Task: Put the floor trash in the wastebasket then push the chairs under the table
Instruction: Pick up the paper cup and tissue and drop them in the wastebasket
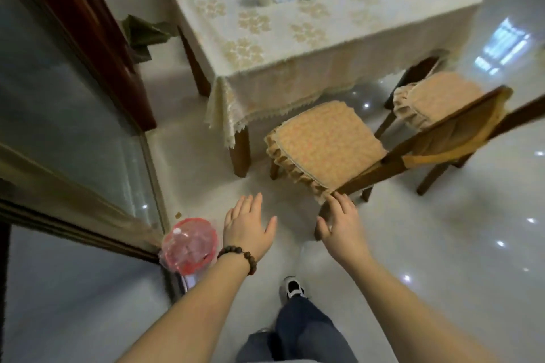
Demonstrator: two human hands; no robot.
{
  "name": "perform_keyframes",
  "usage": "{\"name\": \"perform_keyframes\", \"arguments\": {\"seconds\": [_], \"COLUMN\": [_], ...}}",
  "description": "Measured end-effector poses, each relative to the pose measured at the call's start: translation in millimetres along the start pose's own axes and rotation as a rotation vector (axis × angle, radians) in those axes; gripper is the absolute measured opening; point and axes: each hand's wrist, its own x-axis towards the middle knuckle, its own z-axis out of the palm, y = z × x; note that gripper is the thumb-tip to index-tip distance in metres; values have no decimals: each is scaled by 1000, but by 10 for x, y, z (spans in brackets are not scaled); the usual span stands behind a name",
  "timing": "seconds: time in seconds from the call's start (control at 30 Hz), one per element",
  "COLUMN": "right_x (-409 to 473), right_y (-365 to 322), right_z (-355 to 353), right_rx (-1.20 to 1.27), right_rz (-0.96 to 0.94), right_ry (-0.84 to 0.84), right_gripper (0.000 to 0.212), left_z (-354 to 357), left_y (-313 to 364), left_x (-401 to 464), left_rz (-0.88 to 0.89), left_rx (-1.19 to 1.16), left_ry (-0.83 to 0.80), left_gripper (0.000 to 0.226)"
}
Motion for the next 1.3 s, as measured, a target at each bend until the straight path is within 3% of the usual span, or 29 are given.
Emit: {"name": "perform_keyframes", "arguments": {"seconds": [0.27,0.53,1.0,1.3], "right_x": [-866,-1454,-1662,-1059], "right_y": [1271,2441,5374,6705], "right_z": [-502,-941,-2383,-3078], "right_rx": [75,154,197,230], "right_rz": [445,740,959,940], "right_ry": [201,409,576,567], "right_gripper": [55,50,48,47], "left_z": [521,1107,2580,3119], "left_y": [1371,2835,6158,7627], "left_x": [-73,-146,-108,354], "left_rz": [402,709,914,882], "left_rx": [106,193,268,266], "left_ry": [-168,-255,-337,-330], "left_gripper": [67,67,67,67]}}
